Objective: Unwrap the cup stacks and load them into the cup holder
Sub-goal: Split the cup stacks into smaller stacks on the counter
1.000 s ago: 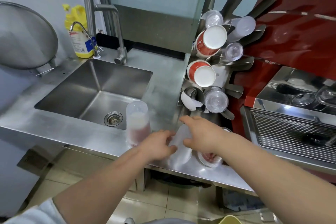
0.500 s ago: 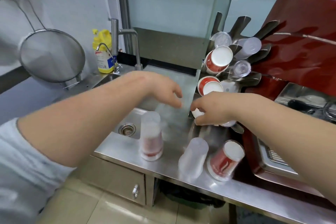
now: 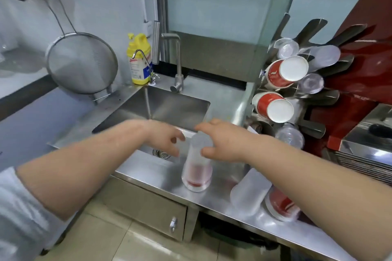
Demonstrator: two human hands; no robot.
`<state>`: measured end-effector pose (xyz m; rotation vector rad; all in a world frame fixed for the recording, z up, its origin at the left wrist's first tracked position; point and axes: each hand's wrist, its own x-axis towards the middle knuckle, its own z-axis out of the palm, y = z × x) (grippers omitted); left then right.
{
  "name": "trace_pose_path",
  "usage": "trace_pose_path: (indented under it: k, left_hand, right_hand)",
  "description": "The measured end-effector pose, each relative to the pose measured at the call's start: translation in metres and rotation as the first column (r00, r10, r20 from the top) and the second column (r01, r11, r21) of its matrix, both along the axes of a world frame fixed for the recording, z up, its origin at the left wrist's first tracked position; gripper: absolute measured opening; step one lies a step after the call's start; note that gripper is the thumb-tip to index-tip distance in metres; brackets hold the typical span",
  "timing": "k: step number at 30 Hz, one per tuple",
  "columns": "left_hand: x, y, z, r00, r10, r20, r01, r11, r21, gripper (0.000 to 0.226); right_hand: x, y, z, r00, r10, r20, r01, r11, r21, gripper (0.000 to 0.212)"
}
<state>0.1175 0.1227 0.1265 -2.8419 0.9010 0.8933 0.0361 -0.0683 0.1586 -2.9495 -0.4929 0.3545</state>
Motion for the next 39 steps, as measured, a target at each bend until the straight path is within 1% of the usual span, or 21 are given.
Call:
trace_pose_path:
  k: [2,4,6,8,11,12,14,16,20,25,28,34,39]
  left_hand:
    - [-0.011,0.002,-0.038,0.996,0.065,-0.053,-0.072,0.988,-0.138,0.074]
    - [-0.026,0.0,-0.072,0.984,0.147,-0.1,-0.171,0.935,-0.311,0.07]
    - [-0.041,-0.003,-0.101,0.958,0.231,-0.169,-0.284,0.833,-0.475,0.064]
    - [-0.051,-0.005,-0.127,0.925,0.282,-0.254,-0.379,0.713,-0.59,0.066]
    - [-0.062,-0.009,-0.146,0.843,0.353,-0.406,-0.538,0.511,-0.671,0.075]
    - [-0.065,-0.01,-0.148,0.816,0.371,-0.444,-0.577,0.463,-0.673,0.081]
    - [-0.07,-0.011,-0.15,0.784,0.392,-0.481,-0.617,0.413,-0.67,0.088]
    - [-0.071,-0.01,-0.148,0.774,0.408,-0.484,-0.628,0.394,-0.672,0.08]
    - [-0.069,-0.01,-0.141,0.787,0.405,-0.465,-0.608,0.384,-0.694,0.065]
    - [-0.068,-0.007,-0.125,0.816,0.391,-0.426,-0.566,0.387,-0.728,0.064]
    - [-0.068,-0.007,-0.12,0.82,0.399,-0.41,-0.552,0.365,-0.749,0.053]
    - [-0.065,-0.007,-0.116,0.81,0.408,-0.421,-0.564,0.348,-0.749,0.056]
    - [-0.065,-0.006,-0.115,0.826,0.408,-0.388,-0.539,0.374,-0.754,0.061]
  right_hand:
    - [0.002,0.006,-0.015,0.999,-0.032,-0.01,0.033,0.998,0.051,0.07]
    - [0.003,0.009,-0.028,0.997,-0.069,-0.017,0.071,0.994,0.087,0.073]
    - [0.004,0.011,-0.039,0.994,-0.107,-0.021,0.109,0.986,0.124,0.074]
    - [0.003,0.012,-0.048,0.989,-0.148,-0.018,0.149,0.972,0.182,0.073]
    - [-0.001,0.016,-0.059,0.974,-0.228,0.006,0.217,0.936,0.278,0.072]
    - [-0.002,0.017,-0.061,0.968,-0.249,0.016,0.232,0.924,0.303,0.072]
    - [-0.005,0.018,-0.064,0.961,-0.273,0.031,0.248,0.911,0.33,0.071]
    - [-0.005,0.019,-0.064,0.959,-0.281,0.036,0.253,0.906,0.338,0.07]
    - [-0.006,0.021,-0.062,0.959,-0.278,0.05,0.244,0.907,0.344,0.07]
    - [-0.006,0.021,-0.055,0.958,-0.278,0.067,0.238,0.905,0.353,0.07]
    - [-0.005,0.02,-0.047,0.959,-0.272,0.082,0.227,0.906,0.358,0.069]
    - [-0.004,0.017,-0.038,0.96,-0.264,0.093,0.214,0.906,0.364,0.068]
    - [-0.004,0.015,-0.033,0.96,-0.265,0.094,0.214,0.905,0.368,0.068]
